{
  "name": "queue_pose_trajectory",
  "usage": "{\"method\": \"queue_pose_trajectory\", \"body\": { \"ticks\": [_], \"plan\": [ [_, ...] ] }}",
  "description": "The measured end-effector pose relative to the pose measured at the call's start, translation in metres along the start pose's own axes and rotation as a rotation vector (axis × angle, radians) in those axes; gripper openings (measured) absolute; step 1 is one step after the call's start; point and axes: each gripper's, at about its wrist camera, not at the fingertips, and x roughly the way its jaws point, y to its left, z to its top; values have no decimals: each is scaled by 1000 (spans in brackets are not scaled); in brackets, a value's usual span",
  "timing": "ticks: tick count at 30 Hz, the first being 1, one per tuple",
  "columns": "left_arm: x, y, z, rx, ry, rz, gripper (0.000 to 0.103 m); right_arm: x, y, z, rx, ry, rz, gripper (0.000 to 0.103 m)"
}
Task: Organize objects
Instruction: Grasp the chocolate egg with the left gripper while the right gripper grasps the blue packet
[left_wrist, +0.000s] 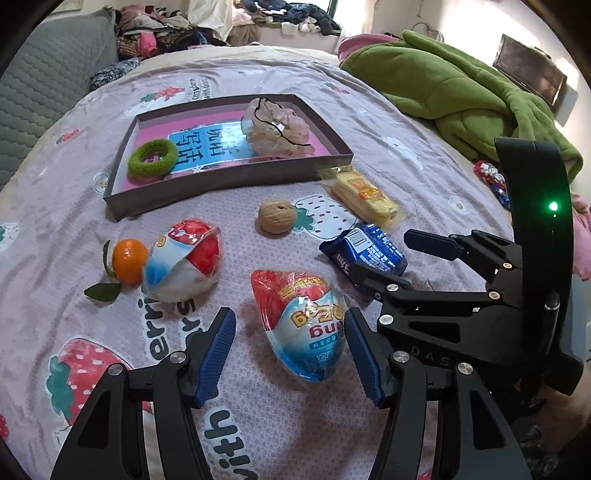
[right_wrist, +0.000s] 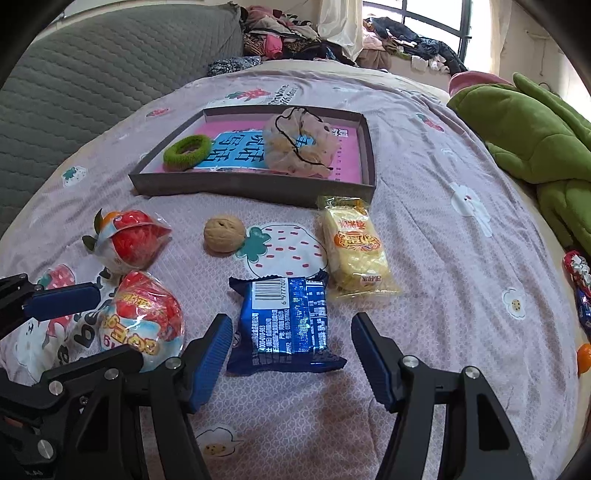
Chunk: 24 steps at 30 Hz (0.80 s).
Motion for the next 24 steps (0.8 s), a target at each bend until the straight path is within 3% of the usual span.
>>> {"method": "queue_pose_trajectory", "body": {
  "ticks": [10,14,17,20,24],
  "plan": [
    [13,11,1,-60,25,-78,68,9,-8,0,37,23,34,66],
    [14,7,2,-43,25,-70,68,10,-9,-1,42,35,37,66],
    [17,4,3,-25,33,-50,68,11,-9,0,38,37,47,59],
    [23,4,2,-18,52,-46,66,9,-9,1,39,26,66,53],
    [25,3,3,-5,46,-26,51,8,-8,1,30,22,69,51]
  ]
}}
